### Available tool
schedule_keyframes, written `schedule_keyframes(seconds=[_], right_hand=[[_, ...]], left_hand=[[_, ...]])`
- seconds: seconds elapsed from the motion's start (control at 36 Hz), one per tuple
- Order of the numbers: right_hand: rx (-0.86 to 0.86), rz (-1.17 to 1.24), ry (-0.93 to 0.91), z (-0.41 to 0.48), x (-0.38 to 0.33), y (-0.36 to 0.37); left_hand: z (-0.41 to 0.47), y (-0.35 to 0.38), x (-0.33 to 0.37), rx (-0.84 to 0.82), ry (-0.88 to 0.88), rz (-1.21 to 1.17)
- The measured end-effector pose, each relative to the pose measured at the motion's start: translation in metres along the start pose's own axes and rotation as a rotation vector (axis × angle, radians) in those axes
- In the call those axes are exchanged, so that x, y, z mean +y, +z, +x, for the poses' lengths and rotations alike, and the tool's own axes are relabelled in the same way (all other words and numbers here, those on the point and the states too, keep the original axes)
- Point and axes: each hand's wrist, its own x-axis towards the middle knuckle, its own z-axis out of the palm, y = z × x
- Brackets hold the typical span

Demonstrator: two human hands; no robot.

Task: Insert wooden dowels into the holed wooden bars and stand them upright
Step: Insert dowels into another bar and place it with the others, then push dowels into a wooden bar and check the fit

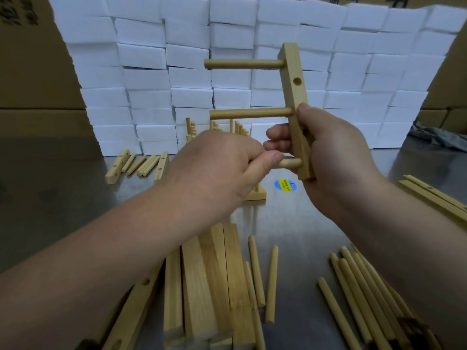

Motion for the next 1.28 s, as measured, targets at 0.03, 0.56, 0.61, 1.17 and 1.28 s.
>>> schedule_keyframes(seconds=[0.03, 0.56, 0.61, 1.17, 1.28], right_hand=[[0.008, 0.023, 0.019, 0.000, 0.000, 0.001], [0.357, 0.333, 0.282, 0.018, 0.001, -0.019], [0.319, 0.326, 0.282, 0.019, 0.002, -0.019], [0.128, 0.184, 0.397, 0.014, 0.031, -0.009], [0.207, 0.100, 0.433, 0.019, 0.034, -0.019]], left_hand=[[0.001, -0.002, -0.001, 0.000, 0.005, 0.017], [0.012, 0.002, -0.029, 0.227, -0.389, -0.240], [0.013, 0.004, -0.030, 0.135, -0.434, -0.238], [0.021, 0.003, -0.073, -0.034, -0.478, -0.318], [0.022, -0.004, -0.093, -0.127, -0.518, -0.232]])
